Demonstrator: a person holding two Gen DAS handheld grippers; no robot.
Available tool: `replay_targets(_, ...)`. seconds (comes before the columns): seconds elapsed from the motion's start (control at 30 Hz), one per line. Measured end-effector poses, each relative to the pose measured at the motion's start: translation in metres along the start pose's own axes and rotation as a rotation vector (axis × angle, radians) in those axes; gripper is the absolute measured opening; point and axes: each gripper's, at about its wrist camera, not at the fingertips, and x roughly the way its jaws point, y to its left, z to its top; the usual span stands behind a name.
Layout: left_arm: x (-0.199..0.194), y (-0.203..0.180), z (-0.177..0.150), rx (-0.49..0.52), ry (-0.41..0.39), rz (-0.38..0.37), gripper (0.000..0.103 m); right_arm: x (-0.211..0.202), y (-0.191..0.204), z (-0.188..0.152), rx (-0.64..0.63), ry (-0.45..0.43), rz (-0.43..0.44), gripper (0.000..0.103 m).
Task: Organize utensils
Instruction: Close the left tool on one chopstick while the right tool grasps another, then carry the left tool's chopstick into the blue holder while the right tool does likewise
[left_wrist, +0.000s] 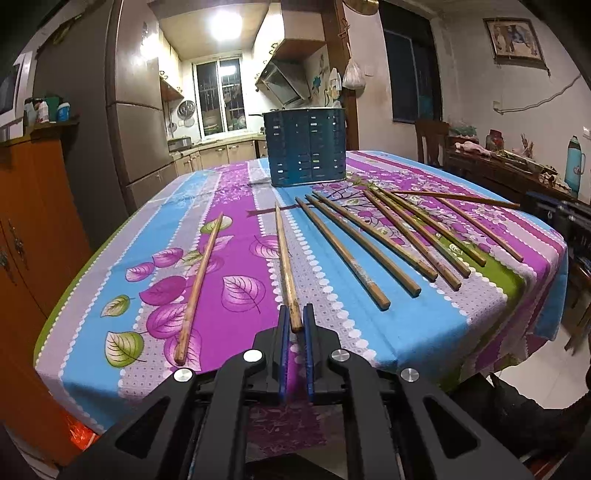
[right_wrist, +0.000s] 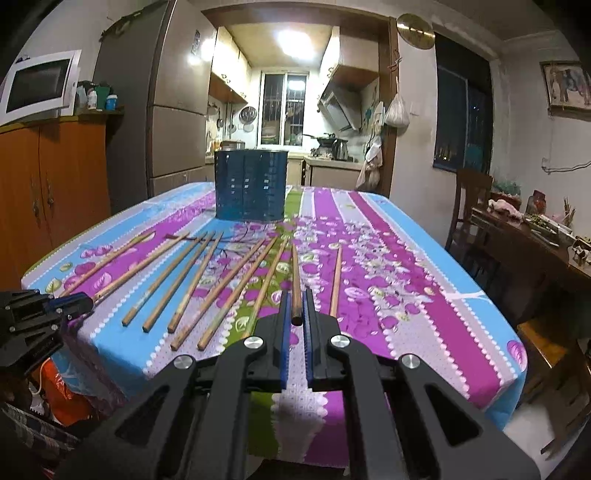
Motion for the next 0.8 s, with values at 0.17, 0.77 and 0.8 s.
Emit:
replay_targets(0.17, -0.007, 0.001, 0.003, 0.010, -0.027, 0.023, 0.008, -0.010, -0.004, 0.008, 0.003, -0.038, -0.010, 0.005)
replay_targets(0.77, -0.040, 0.039, 0.097, -0.081, -0.177, 0.010, 0.008, -0.011, -0.017, 0.073, -0.044, -0.160, 0.012, 0.005)
replay_targets(0.8, -0.041, 0.041, 0.106, -0.081, -0.184, 0.007, 0.008, -0.009, -0.019, 0.079, -0.048, -0.164, 0.019, 0.005)
